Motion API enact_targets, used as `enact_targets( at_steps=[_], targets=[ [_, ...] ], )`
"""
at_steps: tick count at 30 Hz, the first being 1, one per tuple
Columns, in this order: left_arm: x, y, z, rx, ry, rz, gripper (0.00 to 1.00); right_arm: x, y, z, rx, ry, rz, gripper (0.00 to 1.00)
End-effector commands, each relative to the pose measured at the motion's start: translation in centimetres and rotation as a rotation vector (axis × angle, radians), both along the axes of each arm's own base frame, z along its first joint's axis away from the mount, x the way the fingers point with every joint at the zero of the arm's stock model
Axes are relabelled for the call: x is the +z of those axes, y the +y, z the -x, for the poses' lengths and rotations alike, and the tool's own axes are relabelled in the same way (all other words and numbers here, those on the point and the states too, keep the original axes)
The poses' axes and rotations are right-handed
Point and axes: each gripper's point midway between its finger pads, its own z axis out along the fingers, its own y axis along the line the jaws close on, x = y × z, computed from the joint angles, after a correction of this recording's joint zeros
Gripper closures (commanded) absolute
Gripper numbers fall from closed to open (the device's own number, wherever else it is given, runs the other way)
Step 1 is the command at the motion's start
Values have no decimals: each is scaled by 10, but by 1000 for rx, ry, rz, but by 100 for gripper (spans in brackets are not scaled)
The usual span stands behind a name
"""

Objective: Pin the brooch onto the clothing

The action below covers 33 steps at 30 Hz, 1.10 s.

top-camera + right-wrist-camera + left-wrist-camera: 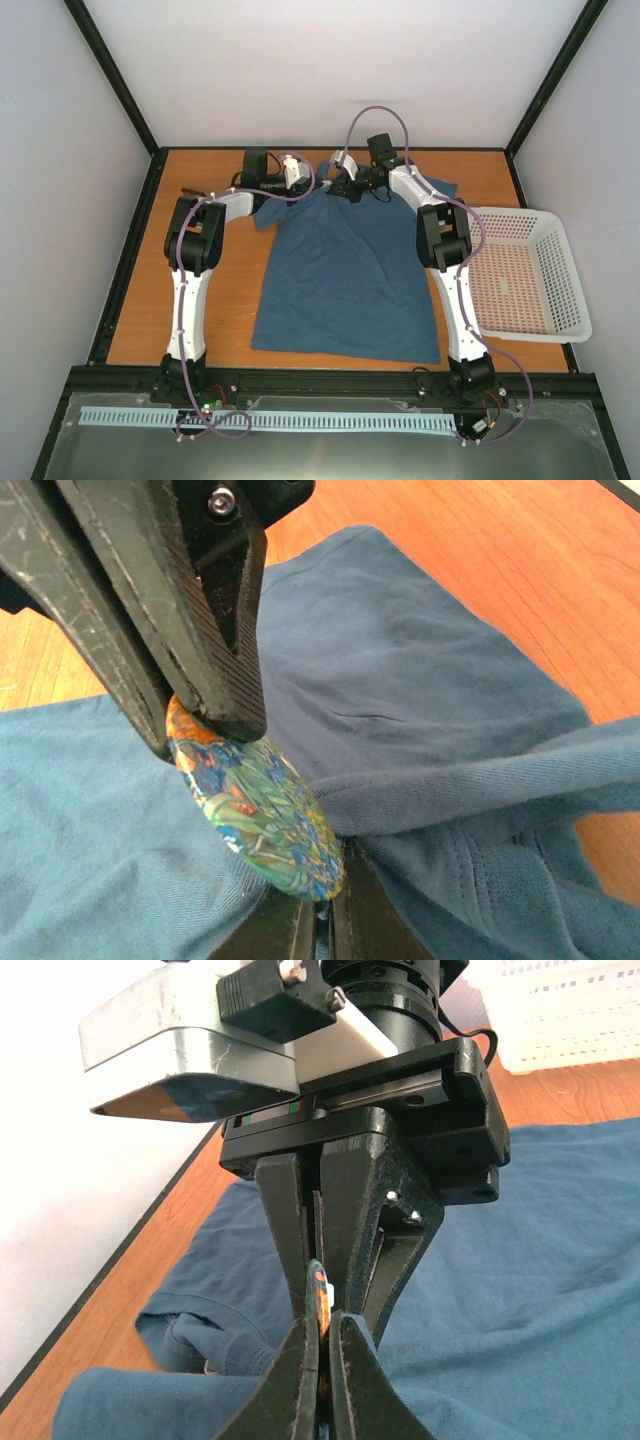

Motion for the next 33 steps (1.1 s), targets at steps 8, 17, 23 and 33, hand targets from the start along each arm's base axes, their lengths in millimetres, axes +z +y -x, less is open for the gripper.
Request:
enact_targets(
  at_steps=[8,17,23,33],
  targets=[
    [21,-62,52,-85,-126,56,99,26,36,-22,-52,-71,-44,97],
    [33,-65,66,-126,-57,120,99,21,37,-41,-161,-105,12,97],
    [28,-39,45,-40,21,124,99,35,11,-47,-202,-96,-7,86],
    [19,-10,17,-8,197,111,99,37,-18,-30,-187,-123,23,67]
  ],
)
